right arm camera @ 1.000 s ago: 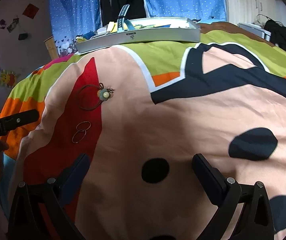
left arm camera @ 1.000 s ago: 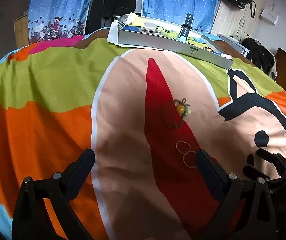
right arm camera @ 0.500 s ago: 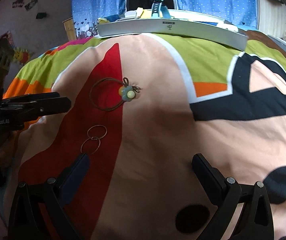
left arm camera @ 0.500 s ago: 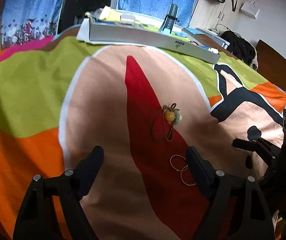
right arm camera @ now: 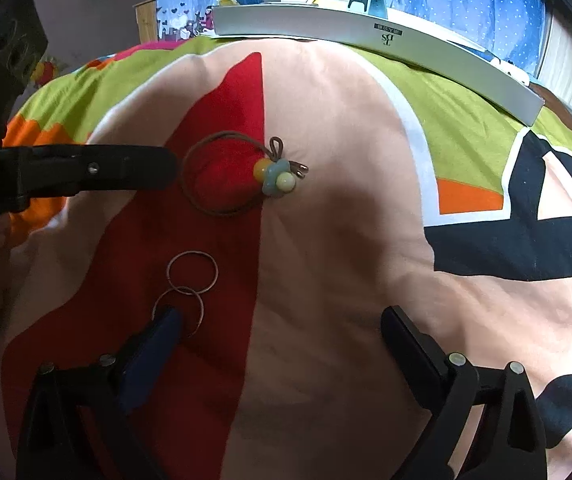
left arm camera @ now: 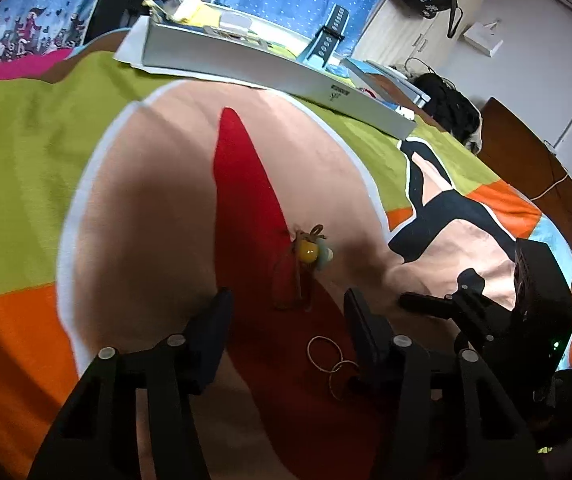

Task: Organize jewelry
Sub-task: 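Approach the silver hoops and bead charm with both tools, then grasp the bead charm cord with the left tool while the right tool grasps the silver hoops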

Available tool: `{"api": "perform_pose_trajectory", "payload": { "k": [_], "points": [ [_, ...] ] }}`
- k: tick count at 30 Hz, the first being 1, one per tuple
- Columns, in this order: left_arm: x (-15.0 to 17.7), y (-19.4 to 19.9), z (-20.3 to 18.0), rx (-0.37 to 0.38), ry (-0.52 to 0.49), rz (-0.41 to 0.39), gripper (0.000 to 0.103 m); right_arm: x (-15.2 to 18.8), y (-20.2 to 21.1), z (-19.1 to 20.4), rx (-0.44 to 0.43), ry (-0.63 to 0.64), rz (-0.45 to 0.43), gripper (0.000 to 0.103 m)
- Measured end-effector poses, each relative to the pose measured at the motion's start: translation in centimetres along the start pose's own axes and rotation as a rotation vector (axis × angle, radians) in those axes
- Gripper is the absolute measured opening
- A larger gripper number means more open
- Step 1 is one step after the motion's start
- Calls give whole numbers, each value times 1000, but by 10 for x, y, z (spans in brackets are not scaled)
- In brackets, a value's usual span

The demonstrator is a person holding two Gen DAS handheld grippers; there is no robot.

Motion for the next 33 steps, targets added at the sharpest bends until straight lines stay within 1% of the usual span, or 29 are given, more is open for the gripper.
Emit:
{"api": "perform_pose_trajectory", "payload": {
  "k": [3, 5, 8, 10, 12, 14, 15, 16, 17, 18, 19, 24, 27, 30, 33],
  "points": [
    [-2, -11, 4, -13, 11, 33, 39, 1, -2, 1, 40, 10, 1, 93],
    [-3, -17, 9, -21, 28, 52, 31, -1, -5, 1, 68, 20, 1, 90],
    [-4, -21, 16, -34, 39, 63, 25, -3, -8, -1, 106, 24, -5, 82],
    [-5, -21, 17, -35, 37, 63, 24, -5, -10, -4, 117, 20, -6, 78],
    [-6, -23, 18, -44, 31, 64, 21, -6, -11, -6, 121, 14, -9, 74],
    [-7, -25, 21, -62, 35, 68, 13, -6, -11, -7, 118, 9, -16, 72],
    [-7, -26, 23, -66, 46, 69, 11, -5, -11, -7, 116, 6, -21, 69],
    [-7, -26, 26, -69, 60, 67, 7, -5, -11, -8, 108, 3, -25, 66],
    [-7, -27, 28, -69, 71, 67, 4, -5, -10, -12, 96, 0, -30, 60],
    [-7, -27, 30, -68, 83, 65, 4, -5, -11, -12, 87, -2, -33, 55],
    [-7, -25, 32, -67, 89, 62, 3, -4, -11, -11, 76, -2, -36, 53],
    [-3, -22, 30, -91, 71, 57, 2, 1, -9, -2, 41, 40, -55, 31],
    [-2, -20, 30, -104, 74, 54, 1, 3, -8, 1, -8, 59, -59, 23],
    [-1, -21, 29, -113, 68, 56, 1, 5, -7, 2, -74, 63, -48, 21],
    [-1, -22, 29, -114, 70, 58, 1, 3, -10, -1, -108, 52, -32, 20]
  ]
}}
Point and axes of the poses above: each gripper's, at about its wrist camera, not at the fingertips, and y roughly against the way its jaws point, z to its left, x to its underside, the point moved 2 cm from there along -y, roughly the way its jaws point, and after that the axes turned 6 degrees about x, right-handed, at the moved point
